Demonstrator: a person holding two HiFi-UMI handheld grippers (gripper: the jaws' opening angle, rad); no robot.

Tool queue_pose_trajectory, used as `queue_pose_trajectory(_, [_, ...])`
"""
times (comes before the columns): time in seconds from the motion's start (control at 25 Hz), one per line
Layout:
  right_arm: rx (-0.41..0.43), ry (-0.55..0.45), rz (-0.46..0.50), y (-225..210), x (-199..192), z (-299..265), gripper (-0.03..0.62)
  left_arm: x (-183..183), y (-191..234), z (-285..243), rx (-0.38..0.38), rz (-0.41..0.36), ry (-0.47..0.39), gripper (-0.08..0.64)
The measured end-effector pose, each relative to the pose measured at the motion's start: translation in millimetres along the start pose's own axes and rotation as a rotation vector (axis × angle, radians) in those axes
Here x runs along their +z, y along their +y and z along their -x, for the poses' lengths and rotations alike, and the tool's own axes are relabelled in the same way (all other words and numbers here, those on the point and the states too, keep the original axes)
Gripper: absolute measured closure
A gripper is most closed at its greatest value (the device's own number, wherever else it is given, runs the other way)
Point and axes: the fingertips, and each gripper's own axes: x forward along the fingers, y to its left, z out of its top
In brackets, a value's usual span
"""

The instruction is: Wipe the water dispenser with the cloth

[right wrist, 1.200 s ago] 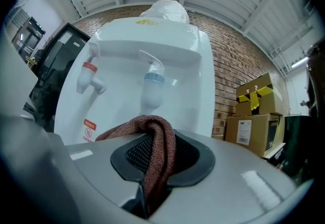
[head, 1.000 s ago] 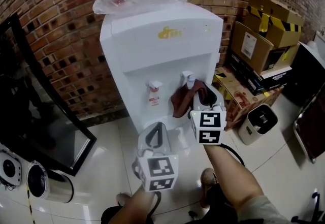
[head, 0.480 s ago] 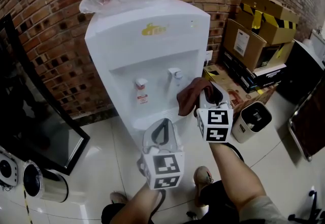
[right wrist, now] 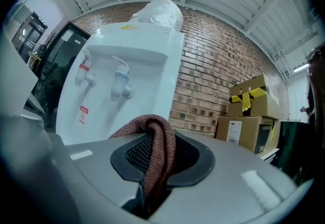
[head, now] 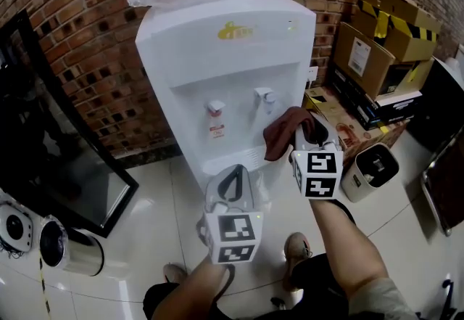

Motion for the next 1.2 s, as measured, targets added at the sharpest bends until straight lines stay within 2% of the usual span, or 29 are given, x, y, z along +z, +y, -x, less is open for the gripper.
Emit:
queue_pose_trajectory(0.16, [0.080, -0.052, 0.022, 43.0, 18.5, 14.4, 0.503, -5.0, 45.7, 19.1, 0.085, 0.021, 0.006, 0.560])
queue_pose_trajectory(0.4, [0.290, -0.147, 0.050, 144.3, 46.2, 37.2, 0.503, -9.6, 117.8, 57.2, 0.233, 0.058, -0.003, 0.560])
queue_pose_trajectory(0.72, [0.490, -0.136, 0.140, 267.2, 32.1, 38.2, 0.503, -41.2, 177.8, 91.5, 0.341, 0.072, 0.056, 0.560])
queue_pose_trajectory(0.92, [0.524, -0.094, 0.199, 293.4, 5.7, 30.8, 0.503, -45.0, 191.8, 96.1, 0.357, 0.093, 0.063, 0.560])
queue_pose_trajectory(1.2, [0.466, -0.053, 0.201, 268.6, -9.0, 18.7, 0.503, -37.8, 164.4, 73.6, 0.279, 0.073, 0.051, 0.560])
